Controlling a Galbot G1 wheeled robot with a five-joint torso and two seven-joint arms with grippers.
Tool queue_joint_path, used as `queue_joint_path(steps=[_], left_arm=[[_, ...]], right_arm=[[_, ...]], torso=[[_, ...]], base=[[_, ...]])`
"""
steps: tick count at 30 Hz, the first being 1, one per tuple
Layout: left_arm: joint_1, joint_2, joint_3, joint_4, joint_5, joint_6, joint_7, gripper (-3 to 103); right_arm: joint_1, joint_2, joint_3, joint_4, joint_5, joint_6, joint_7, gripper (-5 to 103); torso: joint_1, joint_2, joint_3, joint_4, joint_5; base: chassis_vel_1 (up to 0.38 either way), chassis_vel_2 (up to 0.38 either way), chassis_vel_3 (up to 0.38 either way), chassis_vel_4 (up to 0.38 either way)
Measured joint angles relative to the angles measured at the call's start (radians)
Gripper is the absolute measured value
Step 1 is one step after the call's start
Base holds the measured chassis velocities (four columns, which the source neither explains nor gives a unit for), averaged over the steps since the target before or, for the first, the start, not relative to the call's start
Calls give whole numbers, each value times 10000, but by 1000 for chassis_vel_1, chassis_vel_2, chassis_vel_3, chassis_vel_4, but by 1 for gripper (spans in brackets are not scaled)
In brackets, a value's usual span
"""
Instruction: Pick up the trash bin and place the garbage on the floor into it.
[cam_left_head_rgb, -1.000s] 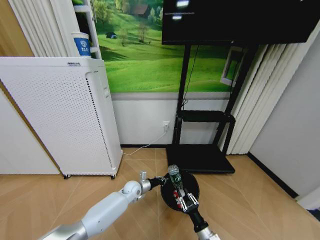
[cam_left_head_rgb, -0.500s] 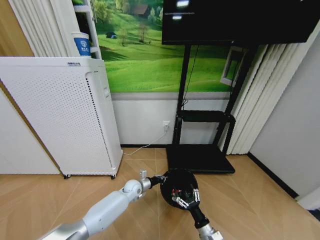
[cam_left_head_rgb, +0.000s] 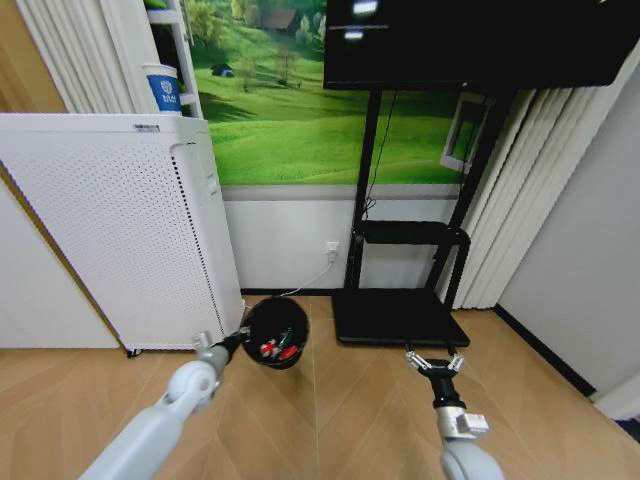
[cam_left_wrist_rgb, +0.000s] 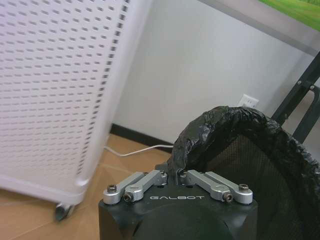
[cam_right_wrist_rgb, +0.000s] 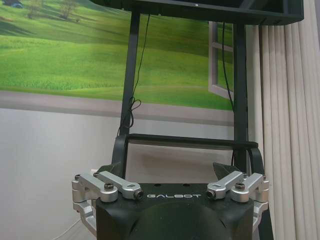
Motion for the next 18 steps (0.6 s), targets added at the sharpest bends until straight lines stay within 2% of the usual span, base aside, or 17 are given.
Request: queue_joint_path(steps=[1, 3, 4, 6, 7, 8, 9, 10, 11, 12, 13, 14, 18], left_arm=[[0, 0, 0, 0, 0, 0, 0, 4], [1934, -132, -1366, -1048, -2, 157, 116, 4], [1934, -132, -1366, -1048, -2, 157, 116, 4], [2975, -417, -2134, -1945, -62, 196, -45, 4], [2975, -417, -2134, -1945, -62, 196, -45, 4], [3245, -596, -2367, -2245, -132, 263, -161, 4], [3245, -596, -2367, -2245, -132, 263, -161, 4], [3808, -1063, -2934, -2697, -142, 329, -247, 4], [4498, -1593, -3513, -3065, -58, 341, -261, 4], [4498, -1593, -3513, -3065, -58, 341, -261, 4], [5106, -2060, -3915, -3238, 93, 345, -263, 4], [5664, -2528, -4285, -3263, 309, 343, -297, 4], [6021, -2878, -4703, -3118, 544, 277, -237, 4]], right_arm=[[0, 0, 0, 0, 0, 0, 0, 100], [226, -170, -52, -71, 92, -261, 100, 100], [226, -170, -52, -71, 92, -261, 100, 100], [238, 50, 195, -103, -37, -509, 424, 100], [238, 50, 195, -103, -37, -509, 424, 100], [129, 276, 473, -61, -117, -631, 622, 100], [129, 276, 473, -61, -117, -631, 622, 100], [82, 544, 765, -28, -156, -827, 834, 100], [158, 669, 929, -77, -164, -954, 950, 100], [158, 669, 929, -77, -164, -954, 950, 100], [208, 709, 988, -179, -131, -1019, 980, 100], [262, 725, 1045, -310, -47, -1048, 986, 100], [254, 738, 1084, -400, 43, -1049, 983, 100]], torso=[[0, 0, 0, 0, 0], [0, -1, 1, 7, -11], [0, -1, 1, 7, -11], [-1, 0, 0, 11, 4], [-1, 0, 0, 11, 4], [0, 0, 0, -4, 1], [0, 0, 0, -4, 1], [0, 0, 0, -18, -10], [-1, 1, -1, -12, 0], [-1, 1, -1, -12, 0], [0, 0, 1, -8, 3], [-1, 1, 1, 11, -7], [-1, 1, 1, 9, -3]], base=[[0, 0, 0, 0], [0, 0, 0, 0], [0, 0, 0, 0], [0, 0, 0, 0], [0, 0, 0, 0], [0, 0, 0, 0], [0, 0, 0, 0], [0, 0, 0, 0], [-22, -44, -44, -70], [-22, -44, -44, -70], [0, 0, 0, 0], [0, 0, 0, 0], [0, 0, 0, 0]])
